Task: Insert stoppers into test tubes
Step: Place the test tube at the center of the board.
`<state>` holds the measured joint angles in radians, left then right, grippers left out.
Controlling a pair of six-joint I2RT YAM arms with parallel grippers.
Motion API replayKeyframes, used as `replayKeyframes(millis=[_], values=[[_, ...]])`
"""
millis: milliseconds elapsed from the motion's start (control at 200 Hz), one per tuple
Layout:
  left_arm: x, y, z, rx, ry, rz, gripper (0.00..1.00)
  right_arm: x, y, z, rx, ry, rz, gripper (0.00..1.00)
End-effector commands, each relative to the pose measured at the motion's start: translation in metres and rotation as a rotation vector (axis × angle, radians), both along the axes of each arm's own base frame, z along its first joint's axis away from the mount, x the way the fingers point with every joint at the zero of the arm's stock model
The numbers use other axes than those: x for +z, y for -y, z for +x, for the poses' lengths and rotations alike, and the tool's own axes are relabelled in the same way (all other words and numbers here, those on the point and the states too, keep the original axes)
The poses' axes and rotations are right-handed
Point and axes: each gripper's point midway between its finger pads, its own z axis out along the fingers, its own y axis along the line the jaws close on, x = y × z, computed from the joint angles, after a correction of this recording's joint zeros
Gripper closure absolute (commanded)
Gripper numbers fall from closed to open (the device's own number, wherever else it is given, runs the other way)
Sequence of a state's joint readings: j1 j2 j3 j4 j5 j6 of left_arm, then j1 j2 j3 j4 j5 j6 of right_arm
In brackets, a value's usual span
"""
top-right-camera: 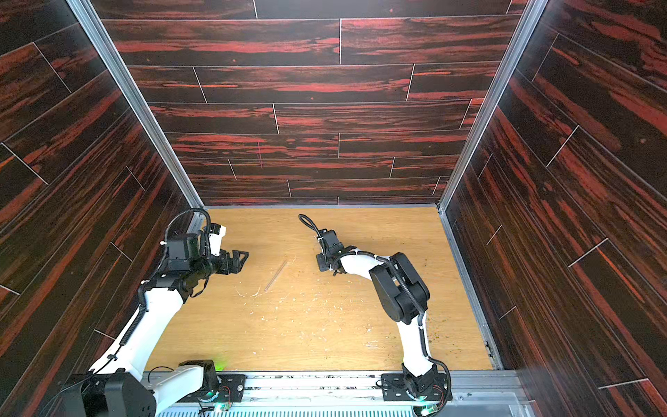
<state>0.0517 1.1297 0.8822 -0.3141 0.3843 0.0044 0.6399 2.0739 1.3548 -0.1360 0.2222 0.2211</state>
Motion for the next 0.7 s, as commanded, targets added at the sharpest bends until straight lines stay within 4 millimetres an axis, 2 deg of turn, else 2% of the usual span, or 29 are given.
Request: replayKeyframes(millis=[0, 225, 361, 506, 696], values=[[0.01, 0.002, -0.005, -0.022, 0.017, 0.0, 0.07, -0.018, 0.001, -0.003, -0.022, -0.058, -0.015, 0.84], [0.01, 0.003, -0.003, -0.027, 0.016, -0.011, 0.07, -0.017, 0.004, -0.004, -0.027, -0.058, -0.027, 0.76], [0.01, 0.004, -0.004, -0.036, 0.012, -0.004, 0.07, -0.005, 0.004, -0.005, -0.016, -0.041, -0.016, 0.69], [0.011, 0.005, -0.003, -0.042, 0.006, -0.006, 0.07, 0.017, 0.005, -0.005, -0.02, -0.012, 0.004, 0.63], [0.009, 0.007, -0.003, -0.067, 0.005, 0.035, 0.07, 0.066, 0.013, -0.009, -0.028, 0.068, 0.044, 0.59]])
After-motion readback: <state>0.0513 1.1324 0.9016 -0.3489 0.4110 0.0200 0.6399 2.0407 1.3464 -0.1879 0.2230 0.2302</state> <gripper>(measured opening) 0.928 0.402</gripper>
